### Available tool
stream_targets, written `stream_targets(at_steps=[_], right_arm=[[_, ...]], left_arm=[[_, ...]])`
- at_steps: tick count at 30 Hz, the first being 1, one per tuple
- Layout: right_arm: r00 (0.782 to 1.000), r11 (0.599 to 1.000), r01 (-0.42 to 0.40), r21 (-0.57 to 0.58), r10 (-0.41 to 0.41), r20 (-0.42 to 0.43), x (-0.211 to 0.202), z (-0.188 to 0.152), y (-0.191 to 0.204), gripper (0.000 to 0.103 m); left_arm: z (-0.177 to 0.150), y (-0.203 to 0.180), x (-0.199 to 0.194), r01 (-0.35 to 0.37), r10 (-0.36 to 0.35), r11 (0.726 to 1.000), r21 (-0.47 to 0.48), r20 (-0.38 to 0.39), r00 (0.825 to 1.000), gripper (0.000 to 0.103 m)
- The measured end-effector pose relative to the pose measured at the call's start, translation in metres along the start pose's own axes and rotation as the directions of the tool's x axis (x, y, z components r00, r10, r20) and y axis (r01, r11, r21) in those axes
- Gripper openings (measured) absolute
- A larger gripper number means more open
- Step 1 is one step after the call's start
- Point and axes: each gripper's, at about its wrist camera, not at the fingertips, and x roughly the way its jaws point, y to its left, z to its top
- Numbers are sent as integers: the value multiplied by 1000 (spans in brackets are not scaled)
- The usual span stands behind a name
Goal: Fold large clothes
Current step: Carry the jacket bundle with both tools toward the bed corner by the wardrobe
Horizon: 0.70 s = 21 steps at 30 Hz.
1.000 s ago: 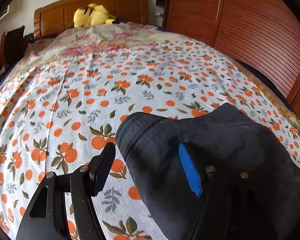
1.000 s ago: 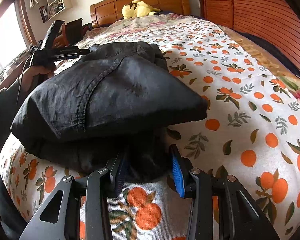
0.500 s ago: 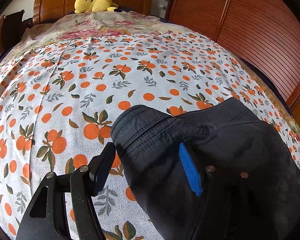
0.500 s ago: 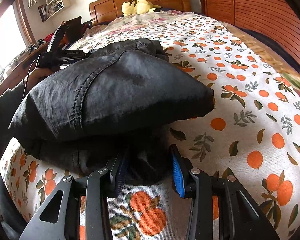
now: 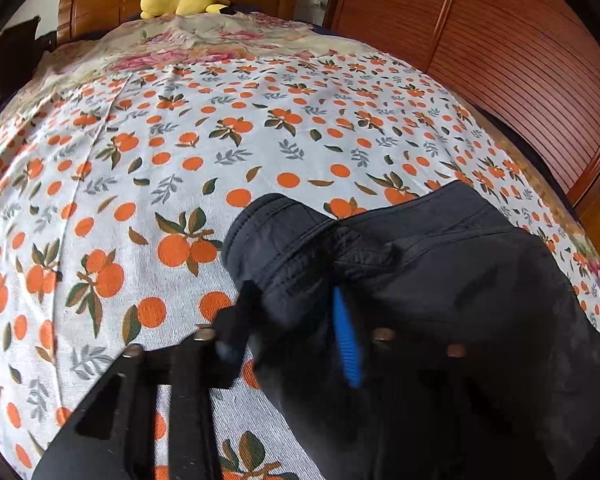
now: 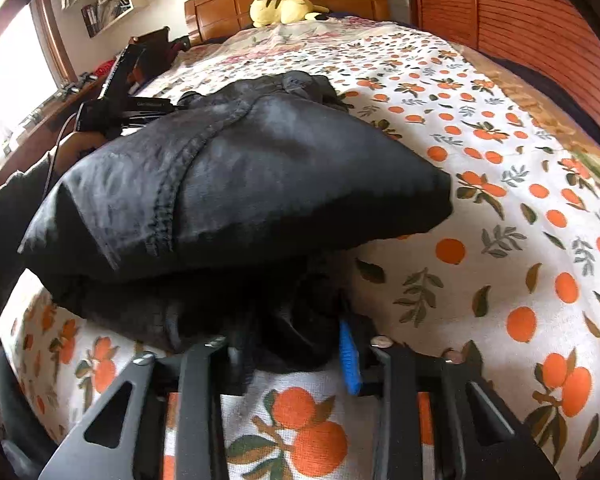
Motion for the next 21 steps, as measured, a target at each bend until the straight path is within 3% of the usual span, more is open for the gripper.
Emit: stream_targets(at_steps=[4, 7, 13, 21], right_arm=[[996, 998, -52, 16, 51, 69, -12, 5, -8, 11], [983, 994, -103, 42, 95, 155, -31, 11, -17, 8], [959, 991, -124, 56, 105, 261, -60, 22, -34, 7], [931, 999, -31, 31, 18, 363, -117, 15, -77, 7]], left_arm=[[4, -6, -15, -51, 51, 998, 24, 15, 999, 19], [9, -14, -40, -72, 69, 997, 32, 74, 995, 16], [20, -60, -92, -104, 84, 988, 113, 167, 982, 14], [29, -146, -124, -96, 43, 974, 206, 248, 968, 13]])
